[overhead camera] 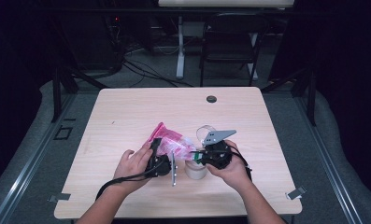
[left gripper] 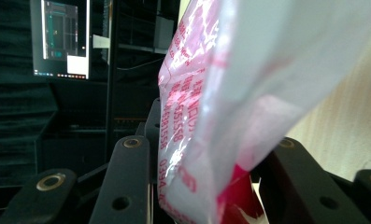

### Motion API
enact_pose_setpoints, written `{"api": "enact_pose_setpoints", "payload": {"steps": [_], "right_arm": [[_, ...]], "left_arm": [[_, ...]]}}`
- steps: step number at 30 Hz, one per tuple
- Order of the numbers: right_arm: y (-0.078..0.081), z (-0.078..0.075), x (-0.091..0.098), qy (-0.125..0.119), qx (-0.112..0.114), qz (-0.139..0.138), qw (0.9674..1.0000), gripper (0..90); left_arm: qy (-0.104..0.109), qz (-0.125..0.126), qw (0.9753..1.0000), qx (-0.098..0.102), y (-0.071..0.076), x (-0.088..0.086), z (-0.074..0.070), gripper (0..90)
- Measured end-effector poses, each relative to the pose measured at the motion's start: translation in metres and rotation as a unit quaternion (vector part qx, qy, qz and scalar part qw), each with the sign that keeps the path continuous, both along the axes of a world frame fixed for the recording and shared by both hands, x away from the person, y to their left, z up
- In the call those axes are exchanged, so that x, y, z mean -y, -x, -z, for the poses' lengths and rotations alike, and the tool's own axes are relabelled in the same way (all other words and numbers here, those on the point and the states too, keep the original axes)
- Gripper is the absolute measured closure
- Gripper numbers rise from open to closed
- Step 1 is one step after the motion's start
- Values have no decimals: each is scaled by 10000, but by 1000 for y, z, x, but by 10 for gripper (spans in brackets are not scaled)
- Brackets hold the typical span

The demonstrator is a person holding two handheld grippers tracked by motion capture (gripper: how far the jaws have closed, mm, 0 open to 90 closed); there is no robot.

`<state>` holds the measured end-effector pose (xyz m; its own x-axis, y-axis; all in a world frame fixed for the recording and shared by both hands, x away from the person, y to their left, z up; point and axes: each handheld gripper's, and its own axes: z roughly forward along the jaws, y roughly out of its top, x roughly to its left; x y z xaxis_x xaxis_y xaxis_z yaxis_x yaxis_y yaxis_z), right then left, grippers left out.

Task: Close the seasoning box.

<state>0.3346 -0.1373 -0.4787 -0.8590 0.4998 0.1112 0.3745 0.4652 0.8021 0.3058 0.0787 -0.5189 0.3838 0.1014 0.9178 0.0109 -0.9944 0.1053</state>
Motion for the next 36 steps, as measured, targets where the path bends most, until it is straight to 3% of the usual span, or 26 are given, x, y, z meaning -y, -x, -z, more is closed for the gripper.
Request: {"api": "enact_pose_setpoints", "payload": {"steps": [10, 17, 36], "right_arm": [[0, 2, -2, 65, 1, -11, 10000, 900], [0, 4, -3, 58, -8, 11, 10000, 900], [3, 5, -9, 158, 91, 24, 9998, 899]], "left_arm": [[190, -105, 9997, -101, 1, 0, 5, 676], [436, -180, 9987, -194, 2, -1, 11, 684], [974, -239, 9939, -469, 1, -6, 22, 704]]}}
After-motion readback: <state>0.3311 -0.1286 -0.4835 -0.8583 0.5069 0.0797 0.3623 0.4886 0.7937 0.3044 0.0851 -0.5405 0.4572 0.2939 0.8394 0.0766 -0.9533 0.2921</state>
